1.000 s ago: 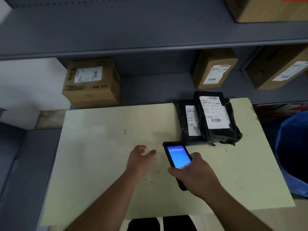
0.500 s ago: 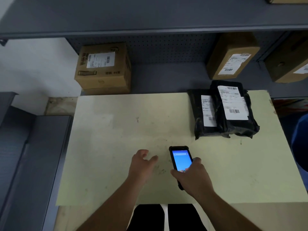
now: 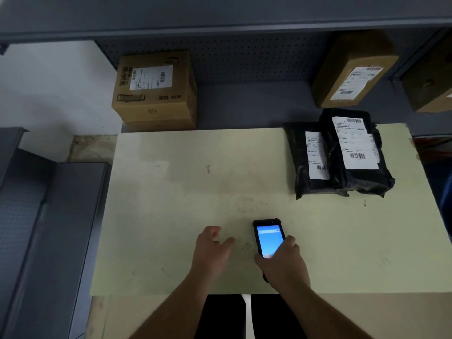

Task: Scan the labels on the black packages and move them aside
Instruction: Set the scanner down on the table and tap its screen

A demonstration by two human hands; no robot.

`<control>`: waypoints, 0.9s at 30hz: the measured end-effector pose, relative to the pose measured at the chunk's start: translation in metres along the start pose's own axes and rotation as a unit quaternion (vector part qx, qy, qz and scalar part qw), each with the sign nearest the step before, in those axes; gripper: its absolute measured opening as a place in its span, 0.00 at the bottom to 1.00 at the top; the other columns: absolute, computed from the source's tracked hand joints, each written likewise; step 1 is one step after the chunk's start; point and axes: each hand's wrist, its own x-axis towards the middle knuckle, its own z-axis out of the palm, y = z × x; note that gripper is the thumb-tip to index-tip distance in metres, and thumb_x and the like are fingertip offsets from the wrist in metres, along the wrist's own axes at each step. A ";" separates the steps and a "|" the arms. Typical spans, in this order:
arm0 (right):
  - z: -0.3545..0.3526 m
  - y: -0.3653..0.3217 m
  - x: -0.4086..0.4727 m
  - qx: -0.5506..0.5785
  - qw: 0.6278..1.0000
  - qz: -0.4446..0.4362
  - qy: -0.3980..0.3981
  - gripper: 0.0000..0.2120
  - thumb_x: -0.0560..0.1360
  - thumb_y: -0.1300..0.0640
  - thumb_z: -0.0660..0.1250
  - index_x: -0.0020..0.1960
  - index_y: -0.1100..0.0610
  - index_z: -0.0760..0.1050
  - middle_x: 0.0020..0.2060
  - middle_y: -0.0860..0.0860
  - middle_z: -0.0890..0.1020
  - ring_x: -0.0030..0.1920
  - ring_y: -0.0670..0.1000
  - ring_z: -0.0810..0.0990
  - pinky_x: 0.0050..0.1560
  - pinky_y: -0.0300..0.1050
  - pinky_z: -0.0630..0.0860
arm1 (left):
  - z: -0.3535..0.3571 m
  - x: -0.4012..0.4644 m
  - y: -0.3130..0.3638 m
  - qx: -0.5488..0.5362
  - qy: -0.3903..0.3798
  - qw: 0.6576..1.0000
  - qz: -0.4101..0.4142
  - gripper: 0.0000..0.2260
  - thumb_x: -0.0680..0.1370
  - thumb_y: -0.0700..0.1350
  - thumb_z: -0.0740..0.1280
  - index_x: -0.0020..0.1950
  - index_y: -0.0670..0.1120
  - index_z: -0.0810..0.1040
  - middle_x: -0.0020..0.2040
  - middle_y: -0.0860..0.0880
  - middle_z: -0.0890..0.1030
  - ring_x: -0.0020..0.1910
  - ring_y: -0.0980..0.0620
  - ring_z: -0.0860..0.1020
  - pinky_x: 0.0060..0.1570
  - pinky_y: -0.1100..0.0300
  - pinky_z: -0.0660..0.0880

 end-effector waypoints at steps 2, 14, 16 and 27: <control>0.005 0.001 0.000 -0.023 1.000 0.006 0.010 0.30 0.71 0.42 0.75 0.61 0.55 0.64 0.57 0.54 0.78 0.55 0.59 0.83 0.55 0.54 0.82 | 0.000 0.000 -0.002 -0.001 -0.003 1.000 0.000 0.23 0.75 0.50 0.74 0.70 0.50 0.75 0.64 0.51 0.76 0.54 0.52 0.81 0.47 0.58 0.77; 0.033 0.005 0.008 -0.064 0.996 0.014 0.062 0.38 0.70 0.40 0.77 0.69 0.59 0.65 0.64 0.56 0.73 0.63 0.58 0.73 0.60 0.54 0.78 | -0.005 0.001 -0.023 0.019 -0.005 1.000 -0.003 0.24 0.74 0.47 0.75 0.69 0.50 0.74 0.61 0.51 0.78 0.52 0.53 0.81 0.48 0.59 0.75; 0.035 0.004 0.009 -0.066 0.996 0.013 0.060 0.38 0.71 0.41 0.77 0.70 0.60 0.65 0.64 0.56 0.72 0.63 0.58 0.73 0.60 0.54 0.78 | -0.006 0.000 -0.026 0.021 -0.006 1.000 -0.003 0.24 0.74 0.47 0.75 0.69 0.50 0.74 0.61 0.51 0.78 0.51 0.53 0.81 0.51 0.57 0.77; 0.041 0.006 0.013 -0.090 0.994 0.014 0.063 0.40 0.71 0.38 0.77 0.71 0.59 0.64 0.65 0.56 0.72 0.64 0.58 0.74 0.60 0.53 0.79 | -0.009 -0.002 -0.028 0.045 -0.021 0.999 0.005 0.23 0.73 0.48 0.74 0.67 0.52 0.75 0.62 0.52 0.78 0.53 0.53 0.81 0.57 0.51 0.81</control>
